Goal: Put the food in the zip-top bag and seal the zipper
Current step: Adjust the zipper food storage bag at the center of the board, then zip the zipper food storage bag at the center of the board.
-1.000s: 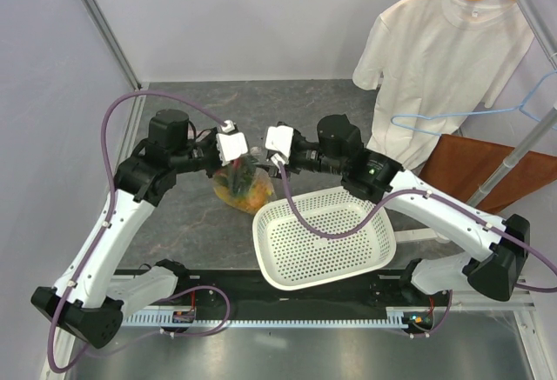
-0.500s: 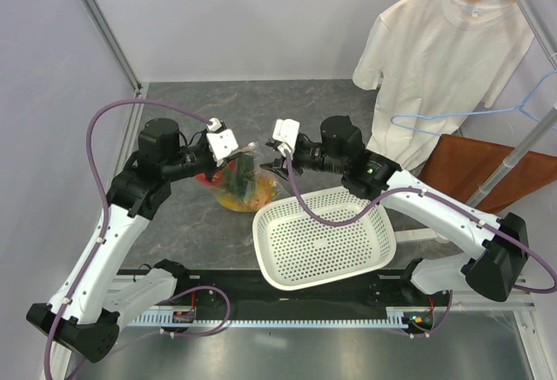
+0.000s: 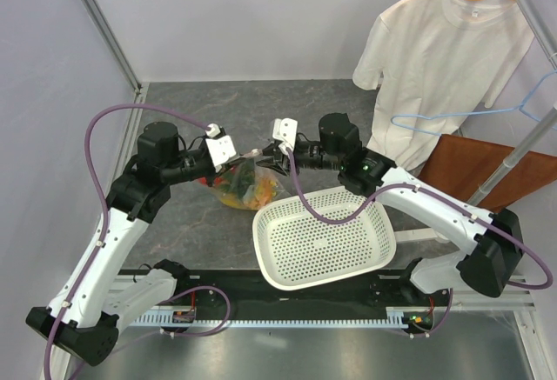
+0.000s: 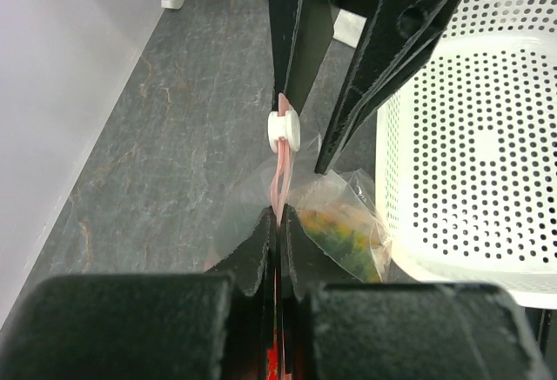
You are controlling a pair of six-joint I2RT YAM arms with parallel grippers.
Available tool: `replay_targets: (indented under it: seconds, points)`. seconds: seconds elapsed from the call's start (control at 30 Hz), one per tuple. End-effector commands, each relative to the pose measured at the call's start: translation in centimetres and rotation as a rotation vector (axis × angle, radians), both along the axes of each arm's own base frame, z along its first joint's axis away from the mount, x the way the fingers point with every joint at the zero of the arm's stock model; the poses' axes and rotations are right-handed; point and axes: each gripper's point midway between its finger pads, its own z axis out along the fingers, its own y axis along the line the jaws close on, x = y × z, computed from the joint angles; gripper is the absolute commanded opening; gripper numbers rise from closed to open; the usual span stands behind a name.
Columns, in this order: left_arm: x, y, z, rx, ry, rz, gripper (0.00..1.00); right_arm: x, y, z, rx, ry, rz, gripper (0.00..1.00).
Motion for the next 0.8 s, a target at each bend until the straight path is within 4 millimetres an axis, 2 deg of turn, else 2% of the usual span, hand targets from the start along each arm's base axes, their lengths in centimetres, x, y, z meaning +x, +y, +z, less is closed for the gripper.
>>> replay_targets:
  seconds: [0.0, 0.17, 0.27, 0.3, 0.33, 0.37, 0.4, 0.47, 0.6, 0.77]
  points:
    - [-0.6, -0.8, 1.8, -0.042, -0.064, -0.065, 0.02, -0.4, 0.9, 2.1, 0.054, -0.027, 0.053, 0.31]
    - [-0.8, -0.9, 1.4, -0.041, -0.046, -0.076, 0.02, -0.1, 1.3, 2.7, 0.066, -0.029, 0.052, 0.26]
    - [-1.0, -1.0, 1.2, -0.04, -0.029, -0.087, 0.02, 0.2, 1.2, 2.8, 0.07, -0.027, 0.035, 0.01]
    - [-1.2, -0.9, 1.1, -0.036, -0.019, -0.089, 0.04, 0.2, 1.2, 2.8, 0.074, -0.025, 0.032, 0.0]
    - [-1.3, -0.9, 1.0, -0.033, -0.014, -0.089, 0.09, 0.2, 1.1, 3.0, 0.077, -0.028, 0.029, 0.0]
    - [-1.4, -0.8, 1.1, -0.03, -0.015, -0.084, 0.29, 0.1, 1.1, 3.0, 0.077, -0.03, 0.031, 0.0]
    - [-1.4, -0.6, 1.3, -0.027, -0.017, -0.078, 0.39, 0.0, 1.0, 2.9, 0.076, -0.032, 0.033, 0.0]
    - [-1.7, -0.7, 1.7, -0.033, -0.02, -0.088, 0.52, 0.0, 0.9, 2.9, 0.076, -0.041, 0.031, 0.0]
    - [-2.0, -1.4, 3.1, -0.065, -0.008, -0.128, 0.53, 0.0, 0.8, 3.0, 0.069, -0.07, 0.036, 0.0]
    - [-1.8, -2.4, 3.6, -0.081, 0.019, -0.173, 0.52, -0.1, 0.8, 3.3, 0.069, -0.078, 0.044, 0.0]
